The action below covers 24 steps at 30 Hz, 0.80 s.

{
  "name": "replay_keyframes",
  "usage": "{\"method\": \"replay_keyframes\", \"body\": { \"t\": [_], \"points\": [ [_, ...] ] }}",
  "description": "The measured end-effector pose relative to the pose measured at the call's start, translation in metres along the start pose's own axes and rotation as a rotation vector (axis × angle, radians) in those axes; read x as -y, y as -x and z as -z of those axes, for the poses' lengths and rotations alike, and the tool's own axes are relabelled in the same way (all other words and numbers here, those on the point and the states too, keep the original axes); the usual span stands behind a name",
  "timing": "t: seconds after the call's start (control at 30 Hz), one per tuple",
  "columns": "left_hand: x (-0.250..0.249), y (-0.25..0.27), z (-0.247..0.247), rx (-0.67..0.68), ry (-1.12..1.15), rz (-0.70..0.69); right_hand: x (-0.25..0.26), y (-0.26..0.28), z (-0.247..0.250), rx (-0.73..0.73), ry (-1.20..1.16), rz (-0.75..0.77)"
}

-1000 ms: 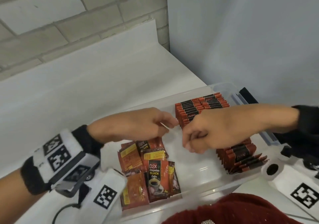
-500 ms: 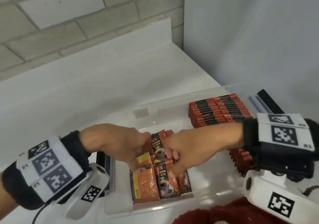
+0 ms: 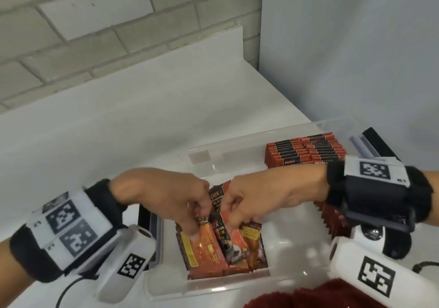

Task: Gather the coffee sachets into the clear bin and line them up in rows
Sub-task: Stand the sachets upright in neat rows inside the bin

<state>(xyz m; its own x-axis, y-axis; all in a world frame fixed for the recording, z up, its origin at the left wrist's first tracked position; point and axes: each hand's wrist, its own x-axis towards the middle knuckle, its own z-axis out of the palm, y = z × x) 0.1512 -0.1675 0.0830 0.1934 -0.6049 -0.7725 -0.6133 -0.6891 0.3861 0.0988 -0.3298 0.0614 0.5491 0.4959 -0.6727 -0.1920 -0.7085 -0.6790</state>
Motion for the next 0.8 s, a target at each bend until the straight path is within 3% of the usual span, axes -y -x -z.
{"method": "replay_keyframes", "body": {
  "t": [0.1, 0.3, 0.4, 0.5, 0.6, 0.67, 0.8],
  "points": [
    [0.007, 0.016, 0.017, -0.112, 0.157, -0.042, -0.003, 0.007, 0.013, -0.075, -0.179, 0.060],
    [0.001, 0.025, 0.037, -0.385, 0.603, -0.161, -0.012, 0.033, 0.042, -0.160, -0.779, 0.265],
    [-0.012, 0.010, 0.041, -0.464, 0.767, -0.189, -0.017, 0.039, 0.049, -0.259, -0.685, 0.352],
    [-0.024, -0.007, 0.044, -0.568, 0.953, -0.207, -0.027, 0.037, 0.059, -0.472, -0.691, 0.367],
    [-0.027, -0.023, 0.051, -0.649, 1.142, -0.213, -0.035, 0.038, 0.068, -0.536, -0.712, 0.423],
    [-0.029, -0.030, 0.057, -0.618, 1.267, -0.241, -0.037, 0.043, 0.073, -0.560, -0.706, 0.473],
    [-0.031, -0.037, 0.061, -0.422, 1.396, -0.448, -0.038, 0.044, 0.076, -0.649, -0.732, 0.544]
  ]
}}
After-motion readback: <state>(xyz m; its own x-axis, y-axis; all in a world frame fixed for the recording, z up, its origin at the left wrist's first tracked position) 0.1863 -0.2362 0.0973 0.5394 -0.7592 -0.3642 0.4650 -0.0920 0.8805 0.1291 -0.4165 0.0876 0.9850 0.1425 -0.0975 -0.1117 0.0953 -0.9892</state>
